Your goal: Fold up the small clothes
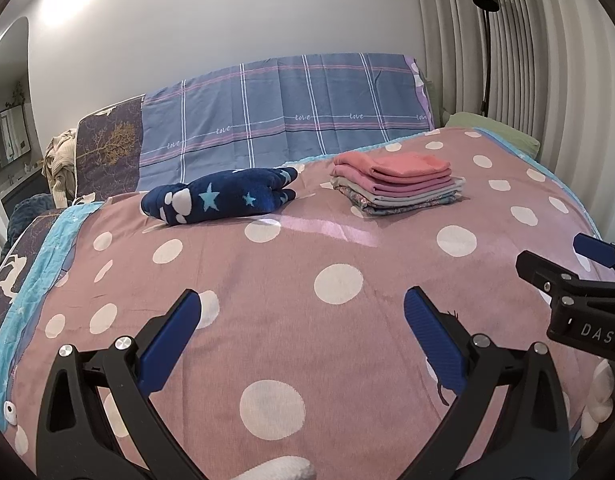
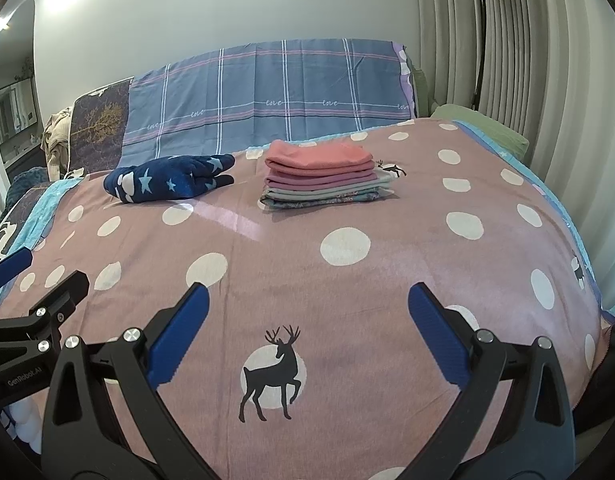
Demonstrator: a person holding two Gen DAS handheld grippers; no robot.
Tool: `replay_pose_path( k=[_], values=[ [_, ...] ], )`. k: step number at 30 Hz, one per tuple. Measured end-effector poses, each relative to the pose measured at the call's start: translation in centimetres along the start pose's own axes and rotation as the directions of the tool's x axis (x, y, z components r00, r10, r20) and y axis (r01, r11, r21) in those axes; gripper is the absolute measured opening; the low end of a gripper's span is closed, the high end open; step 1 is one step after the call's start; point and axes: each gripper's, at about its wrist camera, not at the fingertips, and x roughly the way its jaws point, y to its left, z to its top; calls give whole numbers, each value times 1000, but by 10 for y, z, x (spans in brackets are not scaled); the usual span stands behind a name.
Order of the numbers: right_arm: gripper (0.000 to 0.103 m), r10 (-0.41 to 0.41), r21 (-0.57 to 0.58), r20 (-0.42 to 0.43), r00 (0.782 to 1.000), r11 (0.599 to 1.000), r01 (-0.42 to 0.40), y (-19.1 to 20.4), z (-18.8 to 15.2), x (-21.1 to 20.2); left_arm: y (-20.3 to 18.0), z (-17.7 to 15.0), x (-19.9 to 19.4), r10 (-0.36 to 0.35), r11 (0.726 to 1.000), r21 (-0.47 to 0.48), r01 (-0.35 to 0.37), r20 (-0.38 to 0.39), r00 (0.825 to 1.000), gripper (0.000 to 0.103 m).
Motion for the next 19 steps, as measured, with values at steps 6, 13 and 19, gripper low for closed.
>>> replay_pose_path(
  k=[6,13,19],
  values=[
    [101,0,1,-2,1000,1000,0,0,-1,0,0,-1,1,6,1000,2,-6,2,1000,102],
    [101,0,3,-4,1000,1000,0,1,-1,1,0,-2,-1,5,1000,2,-5,4,1000,102],
    [101,2,3,-3,1000,1000,-2,2,-1,1,0,-2,-1,5,1000,1,-5,2,1000,102]
  ],
)
